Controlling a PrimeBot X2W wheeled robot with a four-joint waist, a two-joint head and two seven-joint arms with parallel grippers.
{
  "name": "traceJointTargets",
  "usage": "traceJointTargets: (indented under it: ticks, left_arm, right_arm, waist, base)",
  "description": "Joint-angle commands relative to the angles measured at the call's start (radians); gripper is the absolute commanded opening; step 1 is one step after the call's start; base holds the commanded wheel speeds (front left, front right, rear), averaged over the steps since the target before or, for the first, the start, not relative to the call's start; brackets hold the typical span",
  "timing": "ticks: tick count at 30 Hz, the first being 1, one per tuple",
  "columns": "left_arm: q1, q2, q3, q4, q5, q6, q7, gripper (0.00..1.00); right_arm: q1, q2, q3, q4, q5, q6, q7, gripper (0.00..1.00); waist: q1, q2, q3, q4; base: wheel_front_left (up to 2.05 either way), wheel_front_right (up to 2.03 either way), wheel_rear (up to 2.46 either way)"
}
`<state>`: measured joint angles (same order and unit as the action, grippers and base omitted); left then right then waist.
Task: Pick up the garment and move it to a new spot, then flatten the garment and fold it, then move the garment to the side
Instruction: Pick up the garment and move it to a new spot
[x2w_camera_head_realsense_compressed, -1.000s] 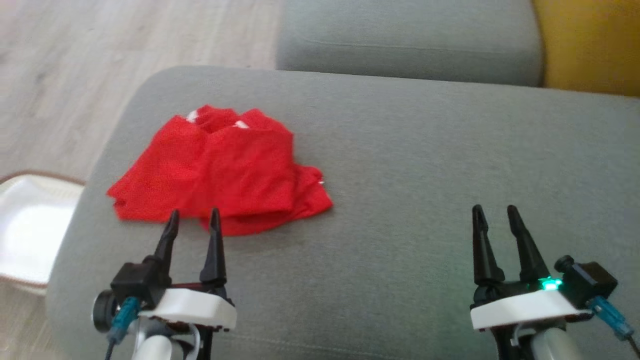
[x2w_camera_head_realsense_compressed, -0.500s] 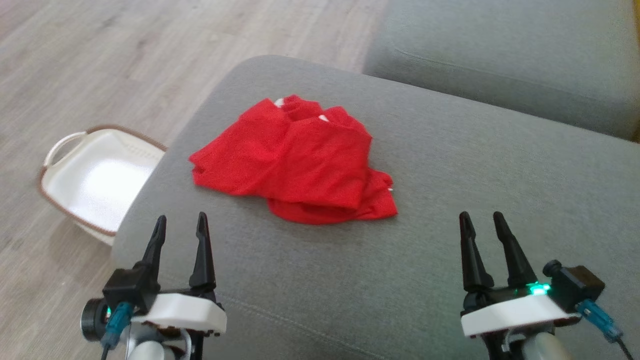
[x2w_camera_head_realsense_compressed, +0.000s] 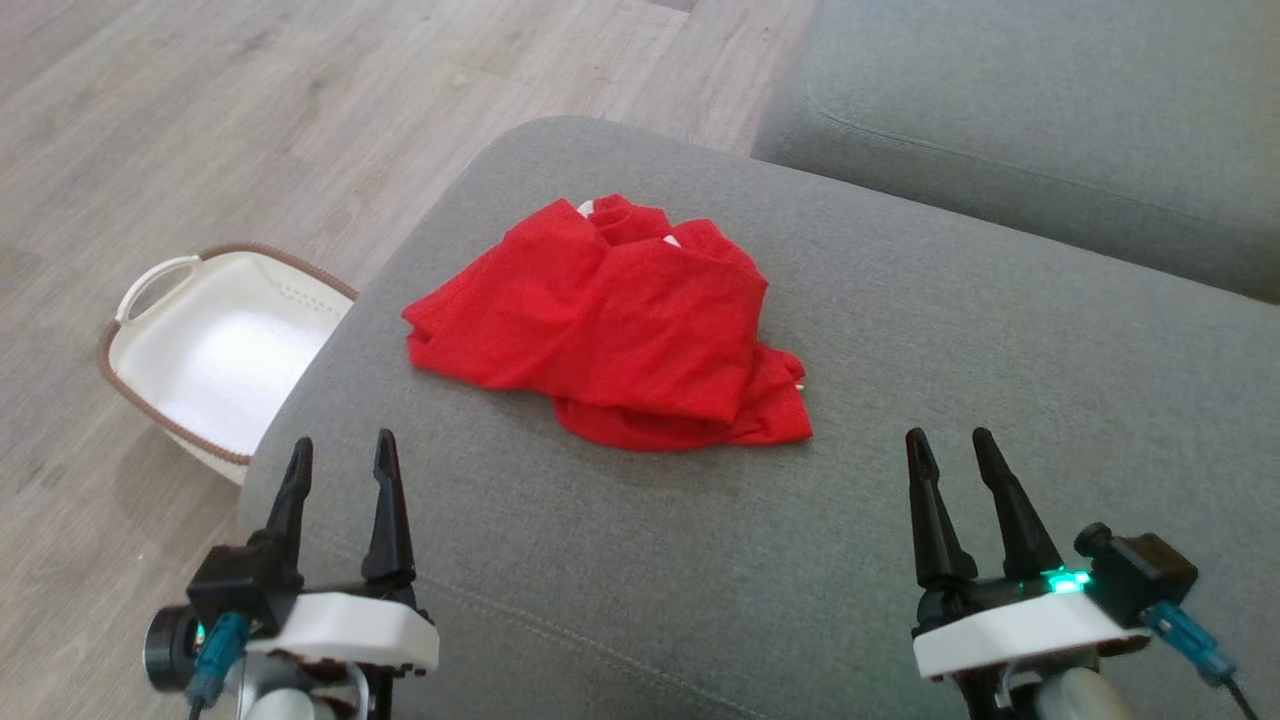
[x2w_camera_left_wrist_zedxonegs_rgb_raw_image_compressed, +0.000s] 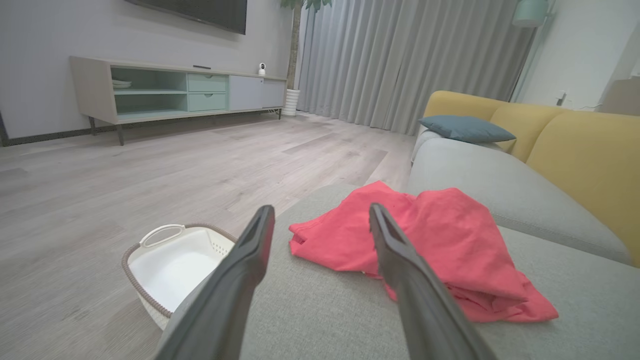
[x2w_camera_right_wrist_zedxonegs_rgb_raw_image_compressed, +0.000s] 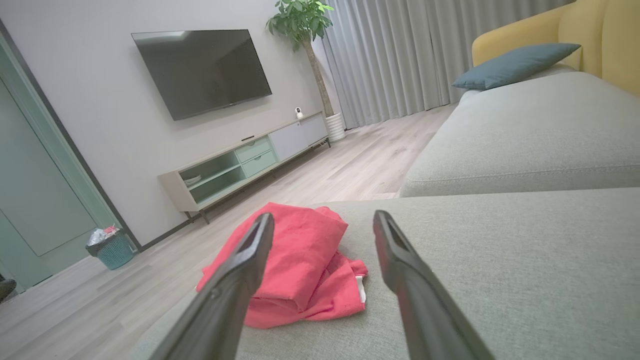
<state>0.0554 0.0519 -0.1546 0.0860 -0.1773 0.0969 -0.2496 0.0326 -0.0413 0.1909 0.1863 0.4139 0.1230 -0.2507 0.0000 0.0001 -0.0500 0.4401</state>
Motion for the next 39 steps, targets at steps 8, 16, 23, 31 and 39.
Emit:
traceJointTargets:
  ticks: [8,16,23,31,39]
  left_arm:
    - [-0.070,0.010,0.076,-0.033,0.023,-0.015,-0.012,1.00]
    - [-0.251,0.084,0.092,0.102,0.039,-0.093,-0.005,1.00]
    - [-0.496,0.155,0.056,0.286,0.020,-0.183,0.152,1.00]
    - [-0.669,0.225,0.000,0.473,-0.023,-0.221,0.334,1.00]
    - [-0.765,0.276,-0.061,0.613,-0.062,-0.227,0.392,1.00]
  right_arm:
    - [-0.041,-0.009,0.009,-0.026,-0.009,0.008,-0.011,1.00]
    - [-0.096,-0.009,-0.070,-0.073,-0.076,0.008,-0.011,1.00]
    - [-0.148,-0.009,-0.124,-0.115,-0.109,0.008,-0.011,1.00]
    - [-0.184,-0.009,-0.122,-0.127,-0.110,0.008,-0.011,1.00]
    - [-0.199,-0.009,-0.118,-0.127,-0.107,0.008,-0.011,1.00]
  waist:
    - [0.0000,-0.0001,0.053,-0.075]
    - [0.0000,-0.0001,0.179,-0.174]
    - [0.0000,-0.0001,0.298,-0.255]
    - [0.0000,-0.0001,0.370,-0.318]
    - [0.0000,-0.0001,0.408,-0.349]
  base:
    - [0.00,0.00,0.00]
    - [0.00,0.00,0.00]
    - [0.00,0.00,0.00]
    - [0.00,0.00,0.00]
    - [0.00,0.00,0.00]
